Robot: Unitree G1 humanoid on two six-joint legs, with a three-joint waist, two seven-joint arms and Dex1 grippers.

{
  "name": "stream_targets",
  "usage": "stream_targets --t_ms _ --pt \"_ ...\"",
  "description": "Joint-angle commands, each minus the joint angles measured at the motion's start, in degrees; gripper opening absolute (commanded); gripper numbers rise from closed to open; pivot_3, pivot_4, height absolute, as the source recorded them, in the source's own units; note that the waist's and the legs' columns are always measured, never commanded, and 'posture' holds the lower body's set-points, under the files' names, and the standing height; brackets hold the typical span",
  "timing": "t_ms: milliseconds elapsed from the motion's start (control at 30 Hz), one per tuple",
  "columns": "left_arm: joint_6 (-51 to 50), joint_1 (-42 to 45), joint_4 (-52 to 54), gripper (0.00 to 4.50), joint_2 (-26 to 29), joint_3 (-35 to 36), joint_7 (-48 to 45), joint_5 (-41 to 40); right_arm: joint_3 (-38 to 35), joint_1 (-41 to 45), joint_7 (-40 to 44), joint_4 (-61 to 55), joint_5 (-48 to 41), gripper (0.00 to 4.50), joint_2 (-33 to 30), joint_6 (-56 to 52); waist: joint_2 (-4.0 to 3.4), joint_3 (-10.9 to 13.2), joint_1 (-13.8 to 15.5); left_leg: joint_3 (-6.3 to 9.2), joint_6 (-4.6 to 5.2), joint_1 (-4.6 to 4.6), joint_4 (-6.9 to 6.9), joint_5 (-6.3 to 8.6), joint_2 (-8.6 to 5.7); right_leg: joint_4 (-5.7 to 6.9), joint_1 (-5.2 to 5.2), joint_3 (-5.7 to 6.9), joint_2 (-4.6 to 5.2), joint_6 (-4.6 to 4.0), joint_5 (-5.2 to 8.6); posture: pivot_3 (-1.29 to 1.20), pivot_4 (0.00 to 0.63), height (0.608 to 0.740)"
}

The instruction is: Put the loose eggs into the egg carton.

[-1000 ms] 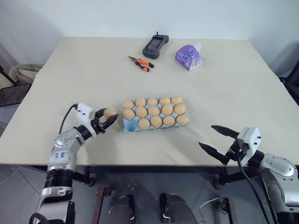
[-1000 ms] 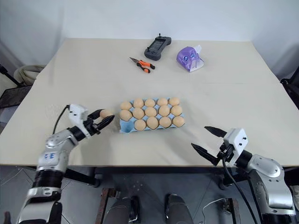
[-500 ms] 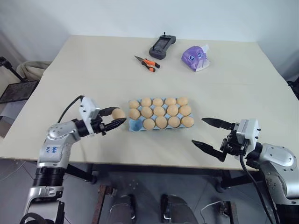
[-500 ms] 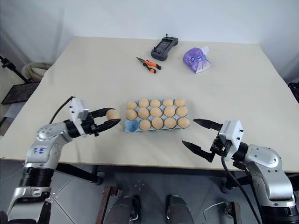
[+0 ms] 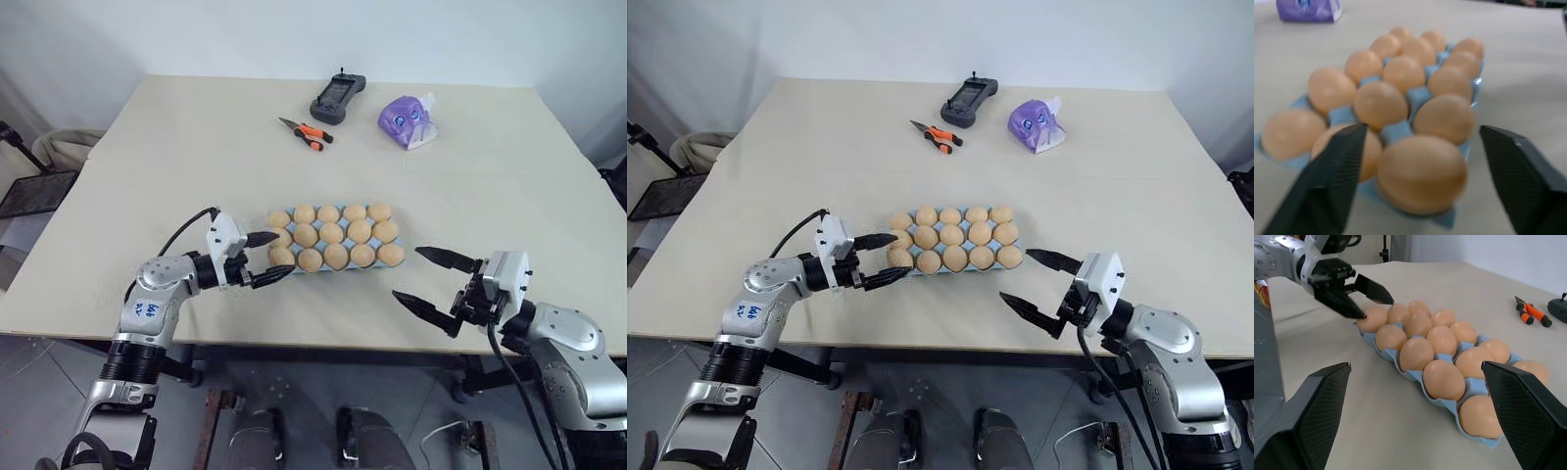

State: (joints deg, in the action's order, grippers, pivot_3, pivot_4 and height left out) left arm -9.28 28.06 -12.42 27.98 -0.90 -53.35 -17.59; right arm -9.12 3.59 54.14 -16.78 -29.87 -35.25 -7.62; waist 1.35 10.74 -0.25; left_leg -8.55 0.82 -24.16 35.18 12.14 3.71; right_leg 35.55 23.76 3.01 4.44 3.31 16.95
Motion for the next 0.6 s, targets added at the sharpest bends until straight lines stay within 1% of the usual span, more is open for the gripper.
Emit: stream_targets --t_ms 33,200,267,333,400,467,533,600 --pt "2.2 0.9 0.5 4.45 0.2 1.7 0.7 0.2 -0.3 1.1 -0.3 -1.7 -0.3 4.5 0.1 0.6 0.0 0.0 0.0 0.0 0.0 0.0 0.0 0.0 0.0 0.0 -0.01 0.0 0.0 0.0 0.0 0.0 0.15 0.74" --pt "2.0 -2.5 5.6 4.45 4.1 6.9 -3.5 -5.1 -1.5 2.5 0.6 -0.4 -1.0 4.5 -1.0 0.1 0.0 0.0 -0.4 0.0 0.0 0.01 -0.01 0.0 0.02 0.01 0.01 0.0 -0.01 -0.01 0.0 0.0 0.15 0.74" --pt "0.4 -6.6 8.5 4.45 8.5 10.5 -6.2 -7.4 -2.9 2.2 1.7 0.5 -1.3 4.5 -2.4 -0.1 0.0 0.0 -1.0 0.01 -0.01 0.01 -0.03 0.0 0.04 0.01 0.02 0.01 -0.01 -0.03 0.02 0.0 0.15 0.74" --pt "-0.1 -10.7 10.3 4.45 12.2 13.3 -7.3 -8.1 -4.3 1.8 2.5 1.6 -1.5 4.5 -3.7 -0.1 -0.01 0.0 -1.5 0.01 -0.02 0.02 -0.09 0.01 0.04 -0.01 0.02 0.01 0.0 -0.07 0.04 0.0 0.15 0.74" --pt "0.2 -14.2 11.5 4.45 14.4 15.6 -7.7 -8.3 -5.5 1.5 3.0 3.0 -1.3 4.5 -4.6 0.6 -0.01 0.0 -1.5 0.01 -0.03 0.03 -0.12 0.01 0.04 -0.03 0.02 0.0 0.03 -0.09 0.05 0.0 0.15 0.74" --pt "1.2 -17.2 12.1 4.45 15.8 17.6 -7.6 -8.0 -6.8 1.3 3.1 4.6 -1.0 4.5 -5.2 1.2 -0.02 0.0 -1.4 0.02 -0.04 0.03 -0.11 0.02 0.04 -0.03 0.03 -0.01 0.06 -0.27 0.15 0.0 0.15 0.74" --pt "2.1 -19.1 12.6 4.45 15.9 19.6 -6.7 -8.0 -7.9 1.0 2.9 5.5 -0.7 4.5 -5.4 1.6 -0.01 0.0 -1.2 0.03 -0.04 0.02 -0.11 0.03 0.03 -0.04 0.03 -0.02 0.11 -0.94 0.53 0.0 0.15 0.74" --pt "2.2 -20.1 13.4 4.45 15.7 20.4 -6.2 -8.3 -8.3 0.8 2.9 6.0 -0.5 4.5 -5.5 1.7 -0.01 0.0 -1.2 0.04 -0.04 0.02 -0.11 0.03 0.02 -0.04 0.02 -0.02 0.14 -0.95 0.53 0.0 0.15 0.74"
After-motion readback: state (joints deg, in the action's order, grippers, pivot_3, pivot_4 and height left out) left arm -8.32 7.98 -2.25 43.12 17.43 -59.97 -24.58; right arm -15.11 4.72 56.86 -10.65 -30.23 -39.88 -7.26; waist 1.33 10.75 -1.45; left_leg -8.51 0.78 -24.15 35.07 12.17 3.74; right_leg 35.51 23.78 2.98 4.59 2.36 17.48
